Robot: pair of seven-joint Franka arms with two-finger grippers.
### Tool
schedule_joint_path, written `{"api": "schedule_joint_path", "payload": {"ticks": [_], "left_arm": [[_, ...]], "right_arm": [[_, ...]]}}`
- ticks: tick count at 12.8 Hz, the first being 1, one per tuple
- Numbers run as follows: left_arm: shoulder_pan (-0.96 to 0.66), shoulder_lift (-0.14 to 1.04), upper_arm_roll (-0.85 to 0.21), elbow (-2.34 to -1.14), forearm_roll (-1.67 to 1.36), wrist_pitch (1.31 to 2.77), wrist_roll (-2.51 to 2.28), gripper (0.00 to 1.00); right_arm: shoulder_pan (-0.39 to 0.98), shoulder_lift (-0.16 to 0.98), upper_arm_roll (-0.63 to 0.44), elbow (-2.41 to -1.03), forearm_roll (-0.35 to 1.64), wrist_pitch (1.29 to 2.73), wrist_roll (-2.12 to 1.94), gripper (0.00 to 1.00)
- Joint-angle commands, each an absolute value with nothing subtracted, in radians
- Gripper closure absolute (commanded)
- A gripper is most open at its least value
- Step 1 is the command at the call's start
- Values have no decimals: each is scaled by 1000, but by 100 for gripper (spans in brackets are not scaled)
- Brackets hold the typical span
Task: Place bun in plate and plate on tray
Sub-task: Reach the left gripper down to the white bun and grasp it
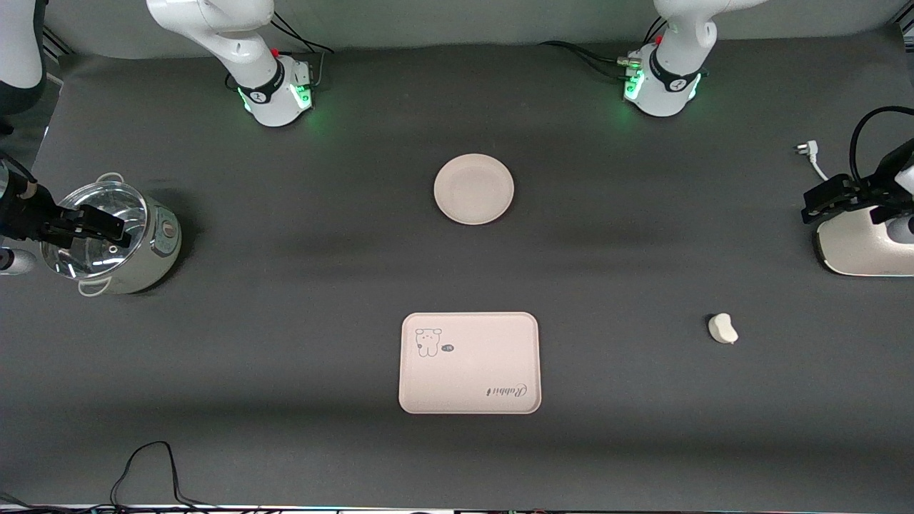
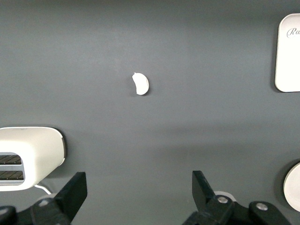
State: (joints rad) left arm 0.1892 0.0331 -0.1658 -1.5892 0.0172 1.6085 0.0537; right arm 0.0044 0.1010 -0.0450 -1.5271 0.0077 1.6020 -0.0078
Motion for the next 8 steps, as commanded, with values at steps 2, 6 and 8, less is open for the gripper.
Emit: {"api": "schedule_joint_path", "payload": {"ticks": [2, 6, 8], "left_arm": [[193, 31, -163, -1592, 3, 1605, 72, 0], [184, 127, -164, -1595, 20, 1695, 71, 0], [187, 249, -163, -1609, 34, 1823, 71, 0]], "right_arm": [[5, 84, -41, -1537, -11, 1594, -8, 0], [5, 84, -41, -1536, -11, 1594, -8, 0], [5, 84, -41, -1536, -11, 1594, -8, 0]]}}
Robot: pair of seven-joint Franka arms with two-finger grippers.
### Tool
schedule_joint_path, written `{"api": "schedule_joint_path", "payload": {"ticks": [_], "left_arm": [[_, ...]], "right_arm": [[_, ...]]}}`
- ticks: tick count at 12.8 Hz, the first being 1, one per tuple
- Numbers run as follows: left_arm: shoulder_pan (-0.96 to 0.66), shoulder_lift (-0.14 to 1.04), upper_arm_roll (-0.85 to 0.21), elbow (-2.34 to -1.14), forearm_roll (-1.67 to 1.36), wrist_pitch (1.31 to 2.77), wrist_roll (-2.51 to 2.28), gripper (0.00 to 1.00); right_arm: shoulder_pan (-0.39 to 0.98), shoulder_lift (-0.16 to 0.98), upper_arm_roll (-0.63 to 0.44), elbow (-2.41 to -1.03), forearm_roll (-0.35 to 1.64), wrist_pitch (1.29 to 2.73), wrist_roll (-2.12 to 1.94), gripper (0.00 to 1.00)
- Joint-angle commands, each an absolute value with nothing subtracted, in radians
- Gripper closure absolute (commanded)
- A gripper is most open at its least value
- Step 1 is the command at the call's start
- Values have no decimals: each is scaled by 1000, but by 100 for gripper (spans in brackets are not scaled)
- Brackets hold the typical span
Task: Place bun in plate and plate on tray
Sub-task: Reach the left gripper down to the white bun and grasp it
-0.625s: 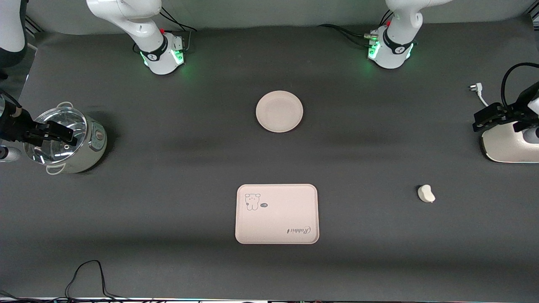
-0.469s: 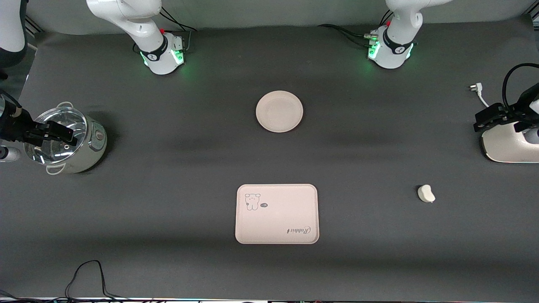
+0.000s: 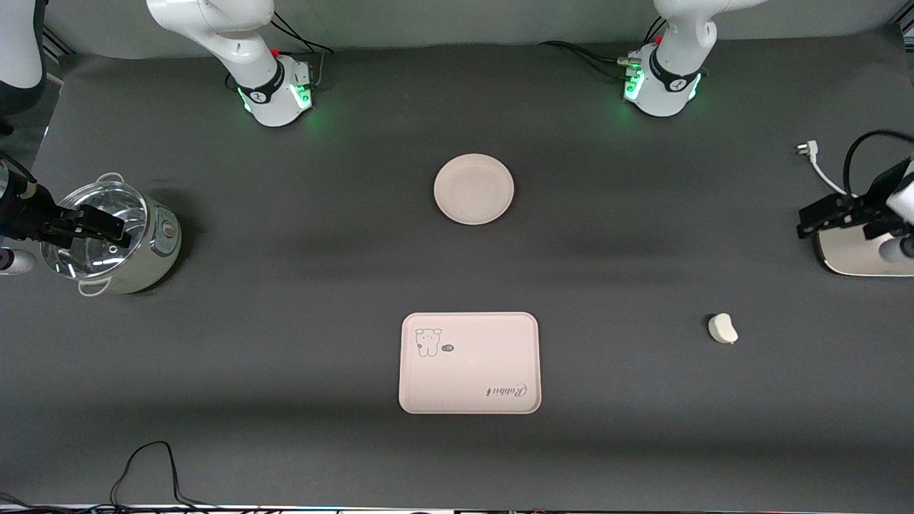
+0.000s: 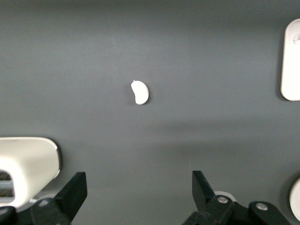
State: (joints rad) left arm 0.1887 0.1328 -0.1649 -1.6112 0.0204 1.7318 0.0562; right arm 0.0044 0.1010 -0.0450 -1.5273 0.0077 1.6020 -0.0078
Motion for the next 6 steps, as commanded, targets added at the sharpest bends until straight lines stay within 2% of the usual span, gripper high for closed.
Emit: {"api": "schedule_joint_path", "payload": {"ticks": [1, 3, 6], "left_arm": [[192, 306, -164, -1623, 37, 1885, 71, 0], [189, 360, -161, -1699, 76, 2032, 64, 0], [204, 449, -160, -1860, 114, 2348, 31, 1]], "right_arm": [[5, 84, -41, -1536, -11, 1594, -8, 0], [5, 86, -41, -1536, -11, 1594, -8, 0], [5, 87, -41, -1537, -11, 1594, -8, 0]]}}
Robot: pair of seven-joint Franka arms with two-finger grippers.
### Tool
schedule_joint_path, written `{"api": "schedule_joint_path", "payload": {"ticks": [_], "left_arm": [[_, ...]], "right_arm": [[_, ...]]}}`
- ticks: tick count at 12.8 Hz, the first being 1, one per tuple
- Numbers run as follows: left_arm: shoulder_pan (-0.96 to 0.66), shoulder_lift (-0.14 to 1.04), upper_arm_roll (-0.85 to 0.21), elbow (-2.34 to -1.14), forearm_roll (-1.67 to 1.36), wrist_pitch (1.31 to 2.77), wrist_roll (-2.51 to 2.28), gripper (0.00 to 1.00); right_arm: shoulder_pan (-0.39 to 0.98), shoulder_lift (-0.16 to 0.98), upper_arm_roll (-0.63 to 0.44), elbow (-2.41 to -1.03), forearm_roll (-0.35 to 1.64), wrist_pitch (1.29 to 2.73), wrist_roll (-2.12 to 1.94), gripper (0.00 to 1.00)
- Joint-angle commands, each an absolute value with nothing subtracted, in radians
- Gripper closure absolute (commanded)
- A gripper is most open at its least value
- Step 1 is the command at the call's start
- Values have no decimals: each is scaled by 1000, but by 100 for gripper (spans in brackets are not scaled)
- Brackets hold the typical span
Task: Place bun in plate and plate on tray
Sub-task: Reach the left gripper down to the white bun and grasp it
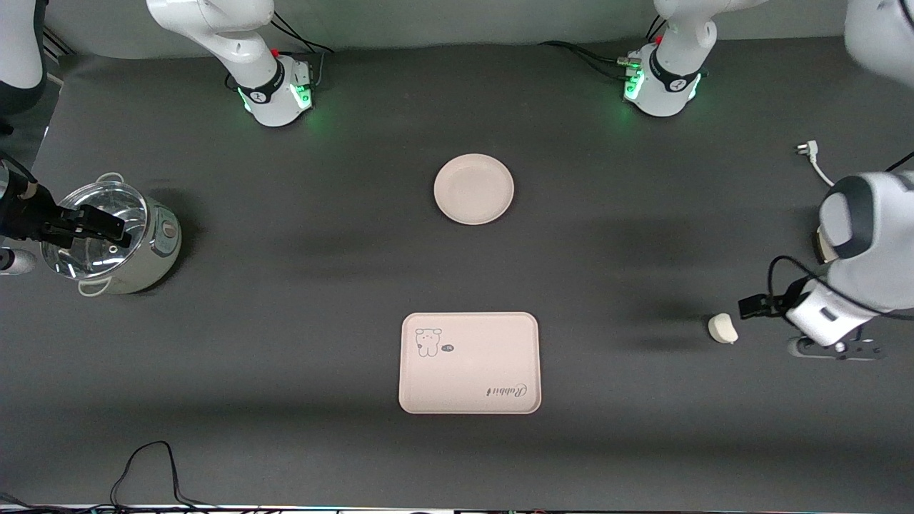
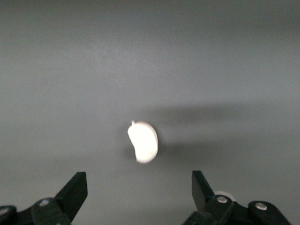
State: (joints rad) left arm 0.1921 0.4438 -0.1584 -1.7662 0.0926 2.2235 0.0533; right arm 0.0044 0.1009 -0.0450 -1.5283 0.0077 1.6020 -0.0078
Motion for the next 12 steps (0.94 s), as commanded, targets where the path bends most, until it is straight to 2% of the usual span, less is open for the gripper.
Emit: {"api": "schedule_joint_path", "payload": {"ticks": [1, 5, 6, 8, 10, 12], "left_arm": [[210, 487, -160, -1862, 114, 2373, 11, 1], [216, 575, -160, -1864, 114, 2427, 3, 4], [216, 584, -160, -1862, 114, 2430, 2, 14], [222, 595, -160, -1861, 114, 2431, -9, 47], [221, 607, -161, -1858, 114, 2433, -9, 97], [218, 597, -161, -1852, 114, 2413, 11, 100]], "right_arm": [[5, 87, -41, -1537, -11, 1594, -9, 0], [5, 87, -41, -1537, -11, 1594, -9, 0], [5, 89, -41, -1537, -11, 1594, -9, 0], [5, 87, -41, -1537, -11, 1594, -11, 0], [5, 87, -41, -1537, -11, 1594, -14, 0], [3, 89, -41, -1537, -11, 1585, -14, 0]]}}
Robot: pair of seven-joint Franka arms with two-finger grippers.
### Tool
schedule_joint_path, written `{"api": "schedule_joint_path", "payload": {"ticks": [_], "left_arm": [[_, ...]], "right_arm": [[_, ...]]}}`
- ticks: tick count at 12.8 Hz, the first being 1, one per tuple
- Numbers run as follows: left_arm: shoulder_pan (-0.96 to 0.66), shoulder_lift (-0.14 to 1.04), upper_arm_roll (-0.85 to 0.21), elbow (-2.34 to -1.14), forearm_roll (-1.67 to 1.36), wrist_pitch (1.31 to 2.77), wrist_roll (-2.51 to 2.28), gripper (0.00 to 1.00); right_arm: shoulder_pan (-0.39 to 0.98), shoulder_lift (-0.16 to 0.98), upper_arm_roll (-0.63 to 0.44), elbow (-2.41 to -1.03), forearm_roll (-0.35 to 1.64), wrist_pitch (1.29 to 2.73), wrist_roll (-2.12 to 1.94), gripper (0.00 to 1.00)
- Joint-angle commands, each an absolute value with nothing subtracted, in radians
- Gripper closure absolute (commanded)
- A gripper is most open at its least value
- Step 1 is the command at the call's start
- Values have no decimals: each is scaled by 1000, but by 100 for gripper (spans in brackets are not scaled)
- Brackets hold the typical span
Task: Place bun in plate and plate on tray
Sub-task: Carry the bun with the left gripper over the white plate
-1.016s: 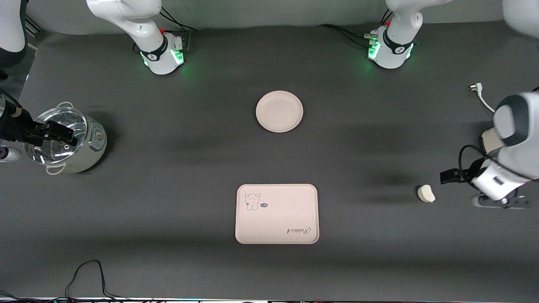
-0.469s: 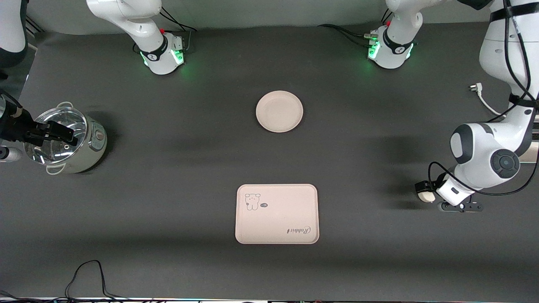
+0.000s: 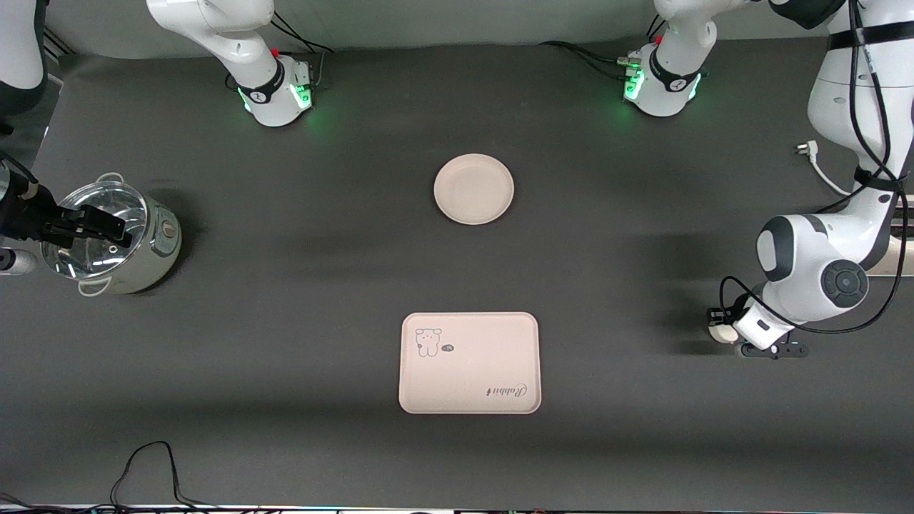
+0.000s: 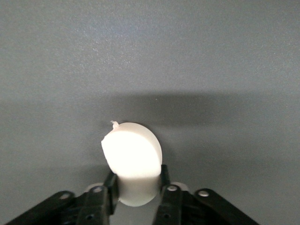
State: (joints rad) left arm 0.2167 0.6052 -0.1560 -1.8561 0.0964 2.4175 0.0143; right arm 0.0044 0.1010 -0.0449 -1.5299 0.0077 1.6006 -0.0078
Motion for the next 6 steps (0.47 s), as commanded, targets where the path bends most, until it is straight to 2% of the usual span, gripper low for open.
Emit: {"api": "schedule_joint_path", "payload": {"ticks": [1, 2, 6], "left_arm": [[213, 569, -166, -1845, 115, 2389, 12, 100], [198, 516, -175, -1847, 114, 2306, 12, 100], [92, 295, -317, -1824, 78, 1926, -156, 100]], "right_arm": [[3, 87, -41, -1537, -11, 1582, -12, 0], [3, 87, -41, -1537, -11, 1582, -12, 0], [3, 87, -43, -1537, -11, 1582, -14, 0]]}}
